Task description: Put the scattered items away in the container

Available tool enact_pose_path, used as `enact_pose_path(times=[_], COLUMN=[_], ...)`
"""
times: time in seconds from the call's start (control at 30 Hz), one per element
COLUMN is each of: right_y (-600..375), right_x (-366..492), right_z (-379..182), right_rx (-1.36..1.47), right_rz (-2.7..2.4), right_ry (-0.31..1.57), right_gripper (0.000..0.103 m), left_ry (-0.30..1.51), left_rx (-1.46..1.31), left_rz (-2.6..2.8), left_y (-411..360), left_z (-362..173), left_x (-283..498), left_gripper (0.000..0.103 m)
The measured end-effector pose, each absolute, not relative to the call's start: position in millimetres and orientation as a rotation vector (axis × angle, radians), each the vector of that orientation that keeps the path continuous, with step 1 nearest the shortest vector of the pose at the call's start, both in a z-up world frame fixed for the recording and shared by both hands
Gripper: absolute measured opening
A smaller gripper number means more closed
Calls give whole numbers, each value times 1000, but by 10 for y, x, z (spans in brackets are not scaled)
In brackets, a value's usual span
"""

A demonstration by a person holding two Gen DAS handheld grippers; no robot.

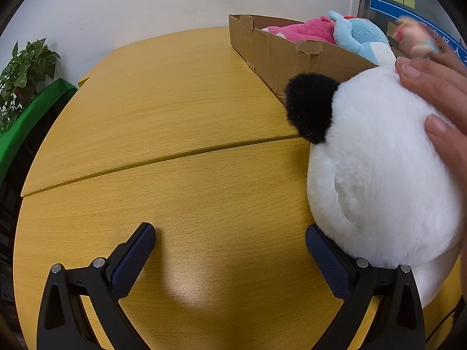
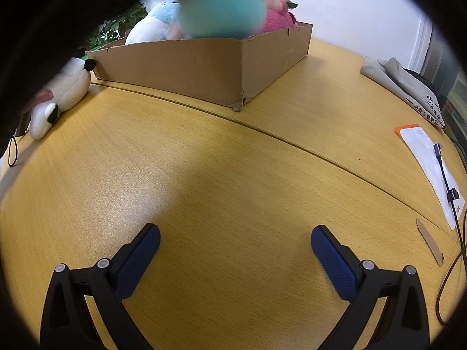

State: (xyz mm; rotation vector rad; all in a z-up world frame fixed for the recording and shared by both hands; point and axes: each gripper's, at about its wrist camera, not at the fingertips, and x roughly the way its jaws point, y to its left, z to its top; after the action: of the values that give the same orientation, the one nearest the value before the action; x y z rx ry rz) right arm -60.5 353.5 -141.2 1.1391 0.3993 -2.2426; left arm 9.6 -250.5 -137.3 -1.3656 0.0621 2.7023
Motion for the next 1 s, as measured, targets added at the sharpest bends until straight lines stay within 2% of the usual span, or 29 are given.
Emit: enact_pose_path(times=[1.0], right_y=[3540], right_x=[-591], right_z=[-1401], right_rx=[1137], right_rz=[-2242], right_ry=[400], right_gripper=[103], left_ry=[62], left_rx=[-1366], left_rz=[2702], left_y=[-2483], left_z=[-1374], left_x=[130], left_gripper=[103])
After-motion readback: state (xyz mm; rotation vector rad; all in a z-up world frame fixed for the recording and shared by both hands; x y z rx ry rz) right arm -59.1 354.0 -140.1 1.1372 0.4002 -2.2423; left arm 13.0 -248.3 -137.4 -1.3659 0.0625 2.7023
